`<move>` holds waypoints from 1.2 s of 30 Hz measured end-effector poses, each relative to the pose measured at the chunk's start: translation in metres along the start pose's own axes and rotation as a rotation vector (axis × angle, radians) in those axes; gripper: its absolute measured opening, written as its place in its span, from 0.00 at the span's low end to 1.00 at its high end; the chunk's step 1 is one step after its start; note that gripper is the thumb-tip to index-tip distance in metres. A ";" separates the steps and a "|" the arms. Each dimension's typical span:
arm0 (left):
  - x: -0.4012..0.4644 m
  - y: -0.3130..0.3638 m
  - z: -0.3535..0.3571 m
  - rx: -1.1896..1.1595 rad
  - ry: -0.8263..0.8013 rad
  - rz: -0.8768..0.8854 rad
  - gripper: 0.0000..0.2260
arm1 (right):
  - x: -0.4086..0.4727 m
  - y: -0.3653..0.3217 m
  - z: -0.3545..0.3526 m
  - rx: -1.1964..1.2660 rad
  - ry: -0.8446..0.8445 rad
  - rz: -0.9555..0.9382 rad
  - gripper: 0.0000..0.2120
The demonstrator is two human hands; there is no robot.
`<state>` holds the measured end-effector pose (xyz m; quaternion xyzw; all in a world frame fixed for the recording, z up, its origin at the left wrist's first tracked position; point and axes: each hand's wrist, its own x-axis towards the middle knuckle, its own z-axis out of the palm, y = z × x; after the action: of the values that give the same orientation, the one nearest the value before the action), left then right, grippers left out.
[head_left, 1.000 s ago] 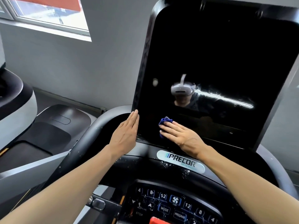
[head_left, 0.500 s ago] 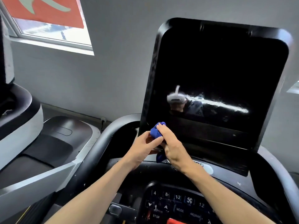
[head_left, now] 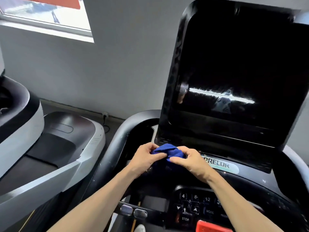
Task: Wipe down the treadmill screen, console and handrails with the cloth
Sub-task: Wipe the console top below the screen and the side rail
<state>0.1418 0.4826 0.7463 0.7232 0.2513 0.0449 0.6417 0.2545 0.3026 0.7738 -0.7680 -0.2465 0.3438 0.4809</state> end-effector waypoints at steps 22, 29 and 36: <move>0.009 -0.028 0.023 0.149 -0.097 -0.025 0.08 | -0.004 0.008 0.008 0.116 0.433 0.211 0.15; 0.024 -0.050 -0.007 0.673 0.066 0.230 0.17 | 0.001 -0.002 0.020 -0.231 0.598 -0.114 0.04; 0.040 -0.061 -0.013 0.740 0.056 0.288 0.19 | 0.049 0.028 0.024 -0.820 0.277 -0.550 0.20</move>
<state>0.1525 0.5138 0.6804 0.9319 0.1636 0.0605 0.3180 0.2692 0.3393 0.7273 -0.8386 -0.4879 -0.0253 0.2408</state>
